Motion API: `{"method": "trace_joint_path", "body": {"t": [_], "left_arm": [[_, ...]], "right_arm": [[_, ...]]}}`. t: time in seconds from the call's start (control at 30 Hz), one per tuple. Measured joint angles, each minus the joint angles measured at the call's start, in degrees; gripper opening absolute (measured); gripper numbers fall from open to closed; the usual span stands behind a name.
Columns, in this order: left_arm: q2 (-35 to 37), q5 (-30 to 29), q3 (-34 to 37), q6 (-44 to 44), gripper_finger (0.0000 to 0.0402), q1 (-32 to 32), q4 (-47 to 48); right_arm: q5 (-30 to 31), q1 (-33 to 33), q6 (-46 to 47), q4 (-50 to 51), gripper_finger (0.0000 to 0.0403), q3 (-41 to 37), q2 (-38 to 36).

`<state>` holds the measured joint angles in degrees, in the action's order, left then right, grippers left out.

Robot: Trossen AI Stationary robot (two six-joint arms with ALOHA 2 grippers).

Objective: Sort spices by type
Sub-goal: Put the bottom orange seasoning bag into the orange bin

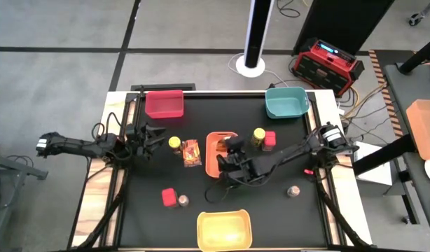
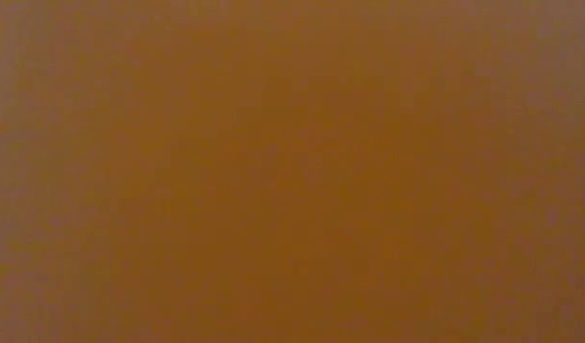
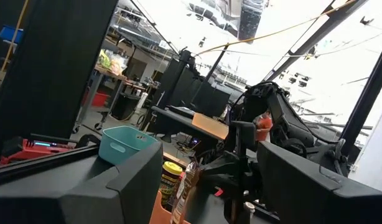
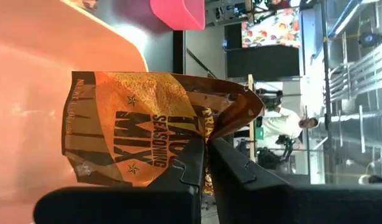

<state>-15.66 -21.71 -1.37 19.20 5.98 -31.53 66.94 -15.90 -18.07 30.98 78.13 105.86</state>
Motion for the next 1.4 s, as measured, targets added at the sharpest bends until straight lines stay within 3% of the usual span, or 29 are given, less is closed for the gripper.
{"method": "trace_joint_path", "body": {"t": [0.3,0.6,0.8,1.4], "left_arm": [[0.0,0.0,0.0,0.0,0.0246,0.0,0.0],[0.0,0.0,0.0,0.0,0.0246,0.0,0.0],[0.0,0.0,0.0,-0.7,0.0246,0.0,0.0],[-0.2,-0.3,0.0,-0.9,0.0246,0.0,0.3]], "right_arm": [[-7.0,0.9,10.2,0.2,0.0012,0.0,0.0],[-6.6,1.4,9.5,0.1,0.0012,0.0,0.5],[-1.4,1.3,3.5,0.0,0.0012,0.0,2.6],[-1.2,1.5,4.3,0.0,0.0012,0.0,4.0]]}}
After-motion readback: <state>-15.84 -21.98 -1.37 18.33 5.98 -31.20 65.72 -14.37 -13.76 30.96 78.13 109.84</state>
